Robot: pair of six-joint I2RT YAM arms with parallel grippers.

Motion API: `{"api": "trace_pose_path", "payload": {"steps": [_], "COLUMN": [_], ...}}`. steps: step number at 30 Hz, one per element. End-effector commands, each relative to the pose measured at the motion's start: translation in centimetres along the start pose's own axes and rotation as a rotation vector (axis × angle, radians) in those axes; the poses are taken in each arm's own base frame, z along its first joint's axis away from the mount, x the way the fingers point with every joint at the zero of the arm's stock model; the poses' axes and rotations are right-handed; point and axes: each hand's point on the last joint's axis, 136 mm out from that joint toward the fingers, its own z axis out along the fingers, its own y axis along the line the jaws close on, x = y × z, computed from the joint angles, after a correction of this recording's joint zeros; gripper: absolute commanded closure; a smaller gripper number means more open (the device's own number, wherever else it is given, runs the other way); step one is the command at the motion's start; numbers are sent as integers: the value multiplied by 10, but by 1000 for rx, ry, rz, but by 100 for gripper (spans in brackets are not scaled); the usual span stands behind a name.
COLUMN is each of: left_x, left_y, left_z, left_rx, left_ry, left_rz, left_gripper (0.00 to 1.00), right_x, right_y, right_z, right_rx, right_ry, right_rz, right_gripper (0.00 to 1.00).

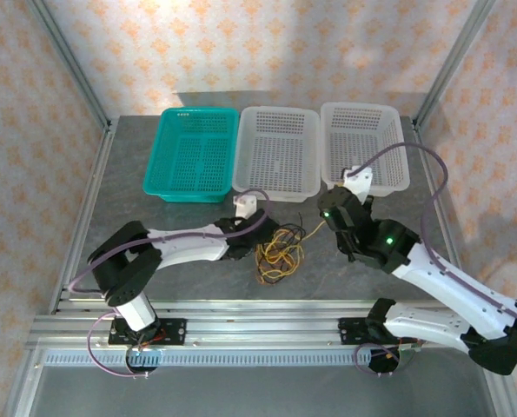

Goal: Untangle the cables

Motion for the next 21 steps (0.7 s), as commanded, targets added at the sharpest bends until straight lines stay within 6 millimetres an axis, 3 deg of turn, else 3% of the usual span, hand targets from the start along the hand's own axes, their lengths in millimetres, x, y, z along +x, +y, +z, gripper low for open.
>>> {"api": "trace_pose_path", "payload": {"steps": [1, 7, 12, 16, 21], "left_x": [-38, -64, -68, -40, 4], "left_y": [-3, 13, -19, -37, -55], "left_z": [-11, -20, -50, -70, -74], "left_rx": [60, 64, 297, 360, 411], "left_ry": [-56, -87, -105, -110, -56], "left_rz": [-62, -59, 43, 151, 236], "left_gripper": [0, 0, 1, 1, 1], "right_x": [6, 1, -5, -10, -9], "right_y": [4, 3, 7, 7, -3], "right_z": [10, 11, 7, 6, 12], "right_rx": [22, 47, 14, -2, -10], "right_ry": [-3, -17, -21, -25, -1], "right_rz": [-24, -9, 13, 46, 110], "right_gripper": [100, 100, 100, 100, 100]}}
